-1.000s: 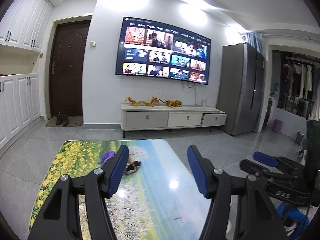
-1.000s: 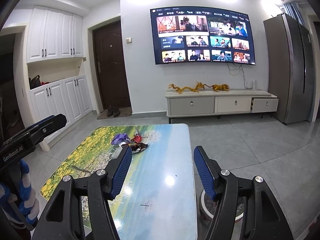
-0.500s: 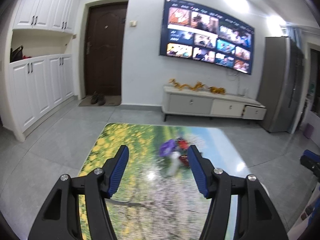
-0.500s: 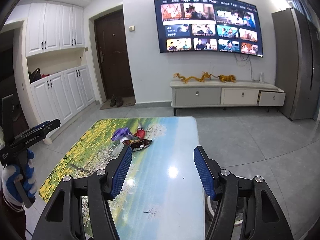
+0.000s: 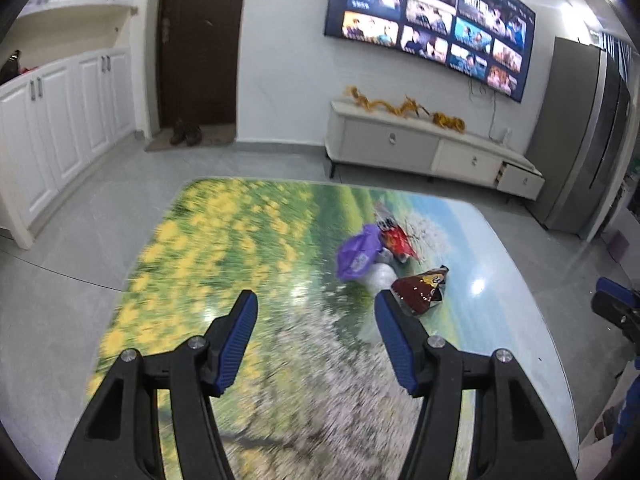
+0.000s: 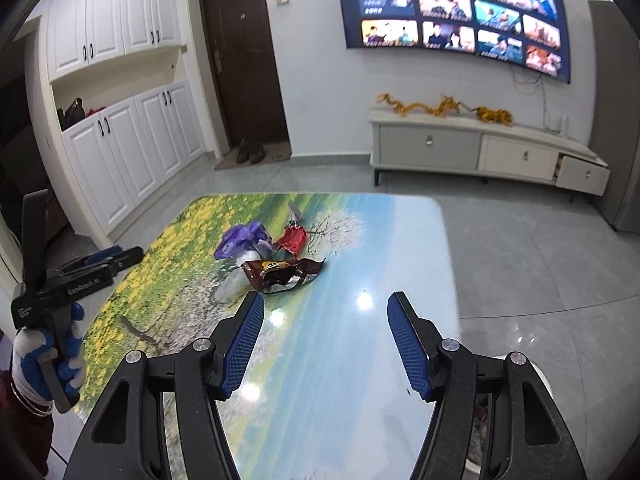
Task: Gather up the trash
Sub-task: 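Grasp the purple bag with the left tool while the right tool grasps the brown chip bag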
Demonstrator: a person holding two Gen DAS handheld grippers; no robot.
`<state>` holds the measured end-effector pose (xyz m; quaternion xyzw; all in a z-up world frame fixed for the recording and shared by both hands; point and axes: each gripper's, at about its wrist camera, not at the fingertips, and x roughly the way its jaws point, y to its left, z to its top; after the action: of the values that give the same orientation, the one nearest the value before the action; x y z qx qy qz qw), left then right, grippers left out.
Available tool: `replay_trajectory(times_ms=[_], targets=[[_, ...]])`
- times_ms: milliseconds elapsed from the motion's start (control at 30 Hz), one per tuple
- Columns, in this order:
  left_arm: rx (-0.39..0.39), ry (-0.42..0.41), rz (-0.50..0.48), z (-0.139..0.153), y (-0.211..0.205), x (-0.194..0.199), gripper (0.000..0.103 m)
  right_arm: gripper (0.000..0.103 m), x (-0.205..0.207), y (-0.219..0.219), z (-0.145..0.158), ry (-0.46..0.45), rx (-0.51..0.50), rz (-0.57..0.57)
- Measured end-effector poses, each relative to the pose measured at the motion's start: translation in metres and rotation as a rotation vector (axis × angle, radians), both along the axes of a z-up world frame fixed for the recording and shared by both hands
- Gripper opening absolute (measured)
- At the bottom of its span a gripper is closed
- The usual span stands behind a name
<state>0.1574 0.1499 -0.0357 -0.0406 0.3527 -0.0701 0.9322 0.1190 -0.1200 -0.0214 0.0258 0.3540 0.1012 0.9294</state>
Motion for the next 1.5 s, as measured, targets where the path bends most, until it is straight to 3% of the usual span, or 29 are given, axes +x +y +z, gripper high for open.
replay_trajectory(times_ms=[267, 500, 700, 933, 1033, 1167, 1333, 1367, 1467, 1500], targets=[[-0.015, 0.048, -0.111, -0.018, -0.037, 0.081, 0.059, 0.063, 0.066, 0.003, -0.033, 0.078, 0.041, 0.039], [-0.020, 0.128, -0.159, -0.045, -0.050, 0.130, 0.059, 0.063, 0.108, 0.031, -0.059, 0.130, 0.064, 0.132], [-0.031, 0.172, -0.194, -0.062, -0.056, 0.147, 0.058, 0.063, 0.139, 0.051, -0.076, 0.152, 0.105, 0.196], [-0.076, 0.190, -0.209, -0.068, -0.056, 0.161, 0.043, 0.064, 0.158, 0.063, -0.101, 0.194, 0.119, 0.275], [-0.087, 0.191, -0.221, -0.068, -0.058, 0.164, 0.033, 0.064, 0.155, 0.060, -0.102, 0.200, 0.130, 0.297], [-0.090, 0.185, -0.219, -0.067, -0.063, 0.164, 0.031, 0.064, 0.147, 0.057, -0.115, 0.248, 0.118, 0.309], [-0.104, 0.184, -0.210, -0.068, -0.062, 0.158, 0.030, 0.064, 0.130, 0.060, -0.113, 0.246, 0.105, 0.308], [-0.106, 0.179, -0.210, -0.066, -0.062, 0.154, 0.030, 0.063, 0.128, 0.063, -0.113, 0.244, 0.086, 0.306], [-0.110, 0.163, -0.210, -0.059, -0.059, 0.146, 0.029, 0.040, 0.119, 0.068, -0.112, 0.251, 0.060, 0.319], [-0.113, 0.158, -0.210, -0.057, -0.058, 0.143, 0.029, 0.038, 0.116, 0.069, -0.111, 0.250, 0.059, 0.318]])
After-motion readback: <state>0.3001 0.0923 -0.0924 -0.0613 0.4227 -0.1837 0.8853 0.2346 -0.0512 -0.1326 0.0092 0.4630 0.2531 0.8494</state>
